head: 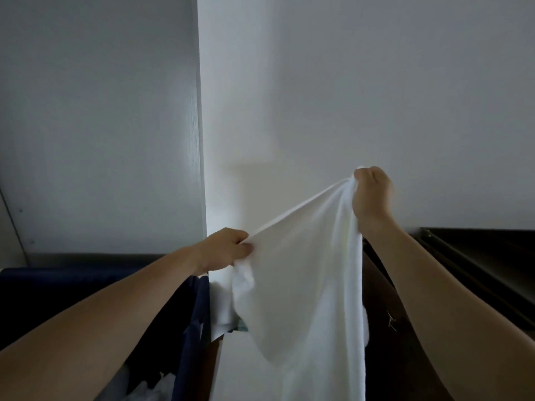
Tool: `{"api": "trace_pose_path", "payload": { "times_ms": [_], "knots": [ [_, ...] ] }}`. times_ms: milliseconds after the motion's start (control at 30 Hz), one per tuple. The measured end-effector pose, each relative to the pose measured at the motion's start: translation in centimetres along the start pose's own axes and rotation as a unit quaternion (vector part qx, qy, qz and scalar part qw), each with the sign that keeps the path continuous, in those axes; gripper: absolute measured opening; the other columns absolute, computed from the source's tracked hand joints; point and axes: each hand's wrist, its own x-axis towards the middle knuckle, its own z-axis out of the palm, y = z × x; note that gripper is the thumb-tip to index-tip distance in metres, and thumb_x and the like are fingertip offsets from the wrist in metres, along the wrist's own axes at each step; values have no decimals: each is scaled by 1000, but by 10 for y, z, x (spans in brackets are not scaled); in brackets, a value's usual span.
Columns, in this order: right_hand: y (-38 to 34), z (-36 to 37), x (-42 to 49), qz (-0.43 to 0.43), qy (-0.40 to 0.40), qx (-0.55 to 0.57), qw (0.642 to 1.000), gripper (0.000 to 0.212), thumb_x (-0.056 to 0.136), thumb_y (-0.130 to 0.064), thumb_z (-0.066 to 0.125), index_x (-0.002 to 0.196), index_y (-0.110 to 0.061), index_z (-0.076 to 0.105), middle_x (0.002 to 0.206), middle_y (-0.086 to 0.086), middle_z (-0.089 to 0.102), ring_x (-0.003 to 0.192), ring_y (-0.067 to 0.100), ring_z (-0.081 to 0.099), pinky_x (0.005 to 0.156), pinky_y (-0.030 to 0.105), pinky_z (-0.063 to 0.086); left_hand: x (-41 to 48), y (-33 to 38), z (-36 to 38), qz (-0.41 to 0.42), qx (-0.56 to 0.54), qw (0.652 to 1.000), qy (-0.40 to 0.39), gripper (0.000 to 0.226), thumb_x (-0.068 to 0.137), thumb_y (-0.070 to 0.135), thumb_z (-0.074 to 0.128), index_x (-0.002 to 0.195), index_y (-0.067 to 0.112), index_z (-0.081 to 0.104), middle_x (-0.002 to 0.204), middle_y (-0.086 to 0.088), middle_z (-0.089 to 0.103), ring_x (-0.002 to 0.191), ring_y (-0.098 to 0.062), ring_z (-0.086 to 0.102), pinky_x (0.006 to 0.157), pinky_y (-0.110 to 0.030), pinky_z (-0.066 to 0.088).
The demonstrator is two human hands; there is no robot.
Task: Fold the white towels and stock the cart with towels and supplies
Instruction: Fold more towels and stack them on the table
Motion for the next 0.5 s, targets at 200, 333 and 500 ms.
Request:
{"api": "trace_pose_path", "payload": {
  "times_ms": [200,333,500],
  "knots": [
    [10,-2,6,40,11,-25,999,30,90,-12,44,64,-15,30,66,-1,28,61,17,25,58,36,24,-6,-15,-15,-20,2,1000,-8,16,97,10,53,92,12,68,90,-5,66,80,-17,61,74,-30,48],
    [17,-9,9,56,24,-31,998,28,92,-14,42,66,-15,32,68,-1,30,60,17,27,55,34,24,-9,-26,-17,-36,-46,998,33,23,100,11,52,103,-7,65,99,-22,69,83,-27,69,77,-32,60],
    [25,-9,2,51,2,-75,996,32,96,-17,42,66,-12,35,67,1,34,60,18,31,52,34,25,-6,-17,-17,-44,-275,951,134,33,93,13,64,109,-16,62,104,-34,67,82,-36,69,68,-40,61]
  ]
}}
